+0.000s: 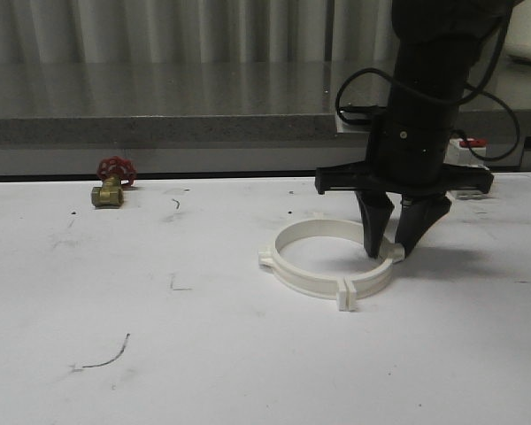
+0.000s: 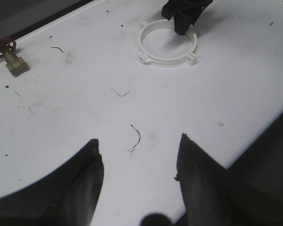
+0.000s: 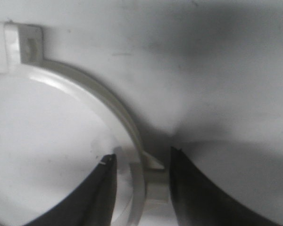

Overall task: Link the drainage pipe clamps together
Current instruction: 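Open the right gripper and raise it away from the ring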

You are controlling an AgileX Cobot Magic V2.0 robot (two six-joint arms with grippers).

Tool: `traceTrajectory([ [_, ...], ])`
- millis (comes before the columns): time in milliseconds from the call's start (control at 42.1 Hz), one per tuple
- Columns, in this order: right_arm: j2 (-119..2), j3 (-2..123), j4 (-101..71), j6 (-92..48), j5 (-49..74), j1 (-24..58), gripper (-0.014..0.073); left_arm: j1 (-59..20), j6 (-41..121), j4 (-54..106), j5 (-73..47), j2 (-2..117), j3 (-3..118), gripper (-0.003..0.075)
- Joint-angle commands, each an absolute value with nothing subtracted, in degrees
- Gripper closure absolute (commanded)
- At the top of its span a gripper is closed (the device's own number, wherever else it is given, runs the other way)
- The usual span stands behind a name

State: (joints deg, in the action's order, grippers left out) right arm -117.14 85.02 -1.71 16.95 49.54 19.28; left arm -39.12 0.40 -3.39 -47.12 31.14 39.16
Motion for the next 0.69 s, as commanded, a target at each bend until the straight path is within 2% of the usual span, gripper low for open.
traceTrajectory([
  [0, -110.68, 86.12, 0.00, 16.77, 48.79, 19.26, 0.0284, -39.09, 0.50, -3.08, -43.51, 31.31, 40.62, 0.0365],
  [166, -104.45, 86.12, 1.12, 15.03, 48.95, 18.86, 0.0284, -39.09, 0.50, -3.08, -43.51, 31.31, 40.62, 0.0365],
  [309, -97.95, 85.41, 0.73, 6.13, 49.96, 18.79, 0.0284, -39.09, 0.50, -3.08, -43.51, 31.31, 40.62, 0.0365],
  [427, -91.22, 81.75, 0.00, 0.38, 49.91, 18.79, 0.0284, -39.09, 0.50, -3.08, -43.51, 31.31, 40.62, 0.0365],
  [665, -75.84, 70.40, 0.00, 0.00, 49.63, 18.79, 0.0284, -39.09, 0.50, -3.08, -43.51, 31.31, 40.62, 0.0365],
])
